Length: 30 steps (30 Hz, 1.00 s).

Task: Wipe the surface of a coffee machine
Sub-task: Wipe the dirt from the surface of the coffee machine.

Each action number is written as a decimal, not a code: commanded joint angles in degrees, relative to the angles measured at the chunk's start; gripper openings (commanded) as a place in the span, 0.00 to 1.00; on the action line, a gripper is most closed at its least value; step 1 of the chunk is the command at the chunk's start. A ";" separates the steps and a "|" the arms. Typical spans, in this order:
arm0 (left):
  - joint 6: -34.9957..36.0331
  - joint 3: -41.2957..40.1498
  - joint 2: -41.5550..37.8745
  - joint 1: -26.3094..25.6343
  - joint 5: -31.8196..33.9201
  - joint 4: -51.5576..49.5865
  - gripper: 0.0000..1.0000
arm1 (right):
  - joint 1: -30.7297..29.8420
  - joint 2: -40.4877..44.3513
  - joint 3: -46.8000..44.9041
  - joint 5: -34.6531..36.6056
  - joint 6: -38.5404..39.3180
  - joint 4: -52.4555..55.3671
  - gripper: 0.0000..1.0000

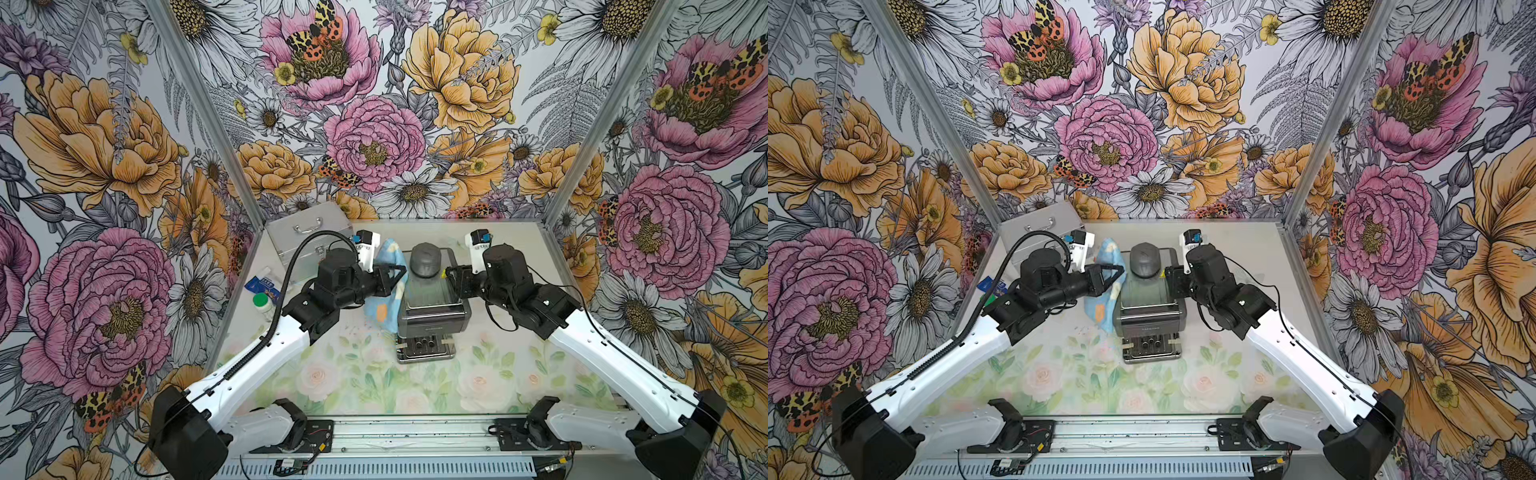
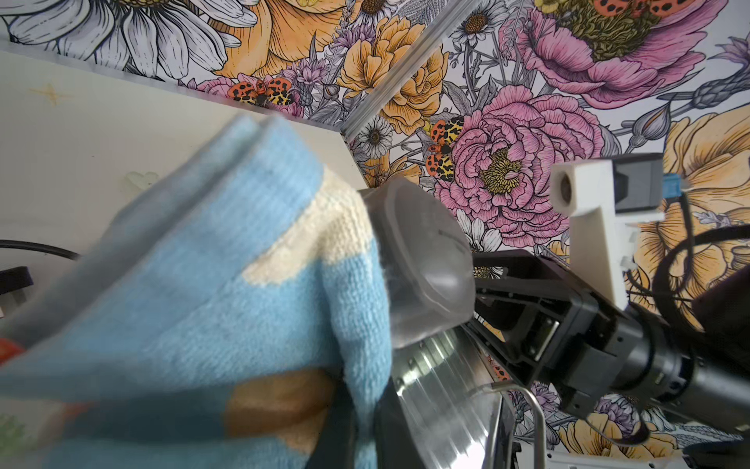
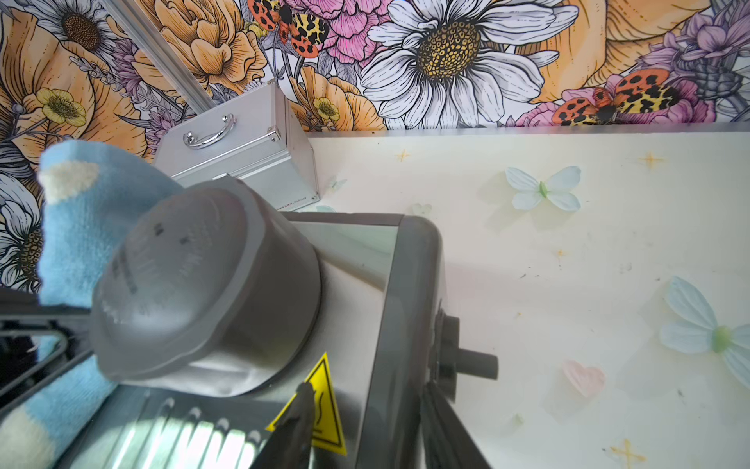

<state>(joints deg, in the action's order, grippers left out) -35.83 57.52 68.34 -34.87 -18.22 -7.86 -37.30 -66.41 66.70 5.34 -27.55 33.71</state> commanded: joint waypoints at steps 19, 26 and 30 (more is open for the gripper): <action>0.80 -7.14 0.04 -4.47 -1.14 2.66 0.00 | -2.69 -3.09 -2.53 -6.37 0.75 7.43 0.45; -1.14 -12.17 -7.26 -7.95 2.81 0.45 0.00 | -2.69 -1.72 -3.56 -6.08 0.23 7.51 0.45; -3.71 -16.44 -13.54 -8.67 5.56 -0.56 0.00 | -2.70 -0.87 -4.05 -6.23 -0.05 7.59 0.45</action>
<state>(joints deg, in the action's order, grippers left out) -37.30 45.10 57.17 -42.30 -14.31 0.21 -37.69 -65.71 65.76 5.91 -27.40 32.93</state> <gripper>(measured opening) 0.074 0.448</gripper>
